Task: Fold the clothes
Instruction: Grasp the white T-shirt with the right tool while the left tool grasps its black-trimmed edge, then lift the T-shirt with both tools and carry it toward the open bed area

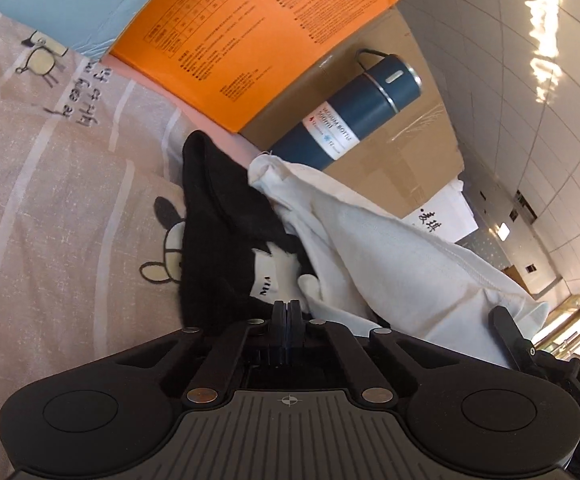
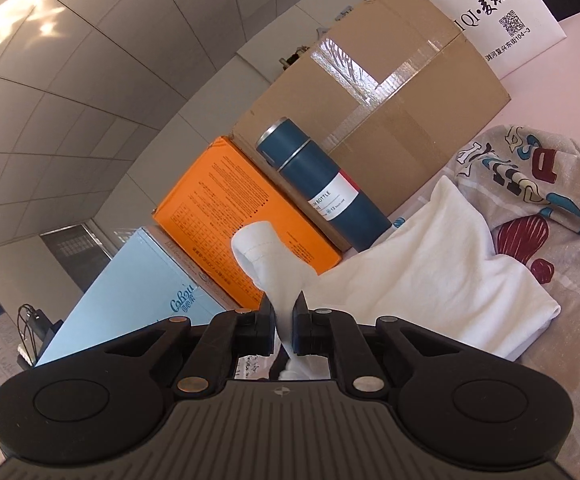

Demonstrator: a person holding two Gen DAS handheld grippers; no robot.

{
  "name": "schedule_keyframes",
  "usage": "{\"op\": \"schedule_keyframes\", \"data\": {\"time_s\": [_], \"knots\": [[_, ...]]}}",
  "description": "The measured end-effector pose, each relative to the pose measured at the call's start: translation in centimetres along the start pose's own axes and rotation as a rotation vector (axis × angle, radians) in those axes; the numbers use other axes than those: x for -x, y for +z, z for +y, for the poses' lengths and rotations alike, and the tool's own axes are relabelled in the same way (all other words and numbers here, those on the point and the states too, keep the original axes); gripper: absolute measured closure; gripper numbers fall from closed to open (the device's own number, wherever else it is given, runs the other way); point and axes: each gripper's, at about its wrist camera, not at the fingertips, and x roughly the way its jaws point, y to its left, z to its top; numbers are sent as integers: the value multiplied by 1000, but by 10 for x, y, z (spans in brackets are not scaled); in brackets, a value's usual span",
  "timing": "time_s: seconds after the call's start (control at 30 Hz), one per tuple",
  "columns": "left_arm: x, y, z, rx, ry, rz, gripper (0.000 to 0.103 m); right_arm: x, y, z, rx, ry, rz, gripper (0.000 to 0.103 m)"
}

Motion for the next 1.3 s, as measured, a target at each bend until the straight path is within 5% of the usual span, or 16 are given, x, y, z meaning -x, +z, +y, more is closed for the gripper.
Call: {"op": "schedule_keyframes", "data": {"time_s": [0.1,0.27,0.5,0.63,0.73,0.8,1.13,1.2,1.3], "knots": [[20,-2,-25,-93,-102,-34,103,10,1,4,24,87,-47,96],[53,-1,-41,-136,-194,-75,103,11,3,22,67,89,-54,97],[59,2,-6,3,-59,-16,101,33,13,79,123,191,-183,97],[51,3,17,127,-18,53,70,26,12,79,113,149,-191,97],[46,1,16,138,-53,105,46,14,7,63,96,89,-184,97],[43,-3,13,129,-11,147,32,6,5,52,76,59,-178,97],[37,-31,-14,272,-67,350,22,3,-2,22,19,-7,-162,97],[25,-36,-16,268,-85,343,22,6,-3,23,18,0,-170,97],[10,-33,-13,299,-107,230,22,10,-4,23,13,7,-183,97]]}}
